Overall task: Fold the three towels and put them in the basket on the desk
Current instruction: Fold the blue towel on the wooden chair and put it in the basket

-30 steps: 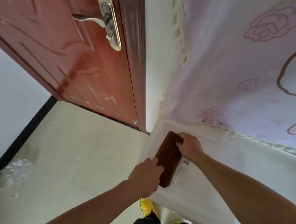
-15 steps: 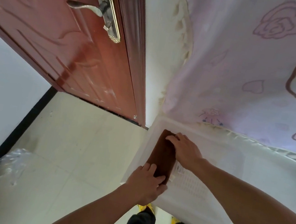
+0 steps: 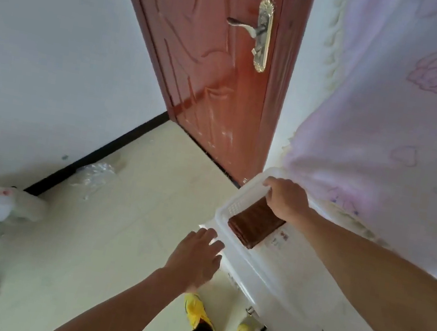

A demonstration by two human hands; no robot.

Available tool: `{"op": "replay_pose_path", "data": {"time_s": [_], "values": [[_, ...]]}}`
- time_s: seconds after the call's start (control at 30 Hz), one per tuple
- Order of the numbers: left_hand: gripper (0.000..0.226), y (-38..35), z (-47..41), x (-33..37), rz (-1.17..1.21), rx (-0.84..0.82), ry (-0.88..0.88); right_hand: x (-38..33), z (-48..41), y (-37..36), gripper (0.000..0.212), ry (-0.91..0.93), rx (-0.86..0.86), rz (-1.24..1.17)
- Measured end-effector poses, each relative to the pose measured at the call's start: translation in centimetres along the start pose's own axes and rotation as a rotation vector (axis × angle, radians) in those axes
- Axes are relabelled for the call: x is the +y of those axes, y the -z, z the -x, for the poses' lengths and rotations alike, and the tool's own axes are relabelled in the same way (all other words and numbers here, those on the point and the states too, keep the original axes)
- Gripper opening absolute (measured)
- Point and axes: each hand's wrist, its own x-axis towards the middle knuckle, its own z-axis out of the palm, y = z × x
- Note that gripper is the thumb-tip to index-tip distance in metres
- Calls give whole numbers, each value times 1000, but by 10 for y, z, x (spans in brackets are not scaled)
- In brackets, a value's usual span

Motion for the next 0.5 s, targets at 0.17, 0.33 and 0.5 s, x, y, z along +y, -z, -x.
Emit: {"op": "replay_pose_path", "data": {"time_s": [0.17,0.33,0.5], "values": [[34,-1,99,-37,89,35,388,-118,16,-2,31,321,29,-61],[33,-21,243,-79,166,85,741,-263,72,-43,34,640,-121,52],[32,-60,411,-102,206,171,1009,-405,161,-105,37,898,-233,140]]}}
